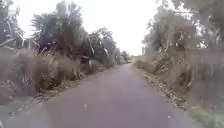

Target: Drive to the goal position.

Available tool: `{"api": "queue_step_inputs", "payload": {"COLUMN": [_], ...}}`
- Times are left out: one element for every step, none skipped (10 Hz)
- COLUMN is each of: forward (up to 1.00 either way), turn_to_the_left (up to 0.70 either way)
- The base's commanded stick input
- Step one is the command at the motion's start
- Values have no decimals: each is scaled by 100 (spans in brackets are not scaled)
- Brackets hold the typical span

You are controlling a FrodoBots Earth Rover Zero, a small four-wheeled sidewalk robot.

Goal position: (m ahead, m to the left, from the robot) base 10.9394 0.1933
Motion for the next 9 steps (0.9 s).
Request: {"api": "queue_step_inputs", "payload": {"forward": [100, 100, 100, 100, 100, 100, 100, 100, 100], "turn_to_the_left": [0, 0, 0, 0, 0, 0, -7, -21, -34]}}
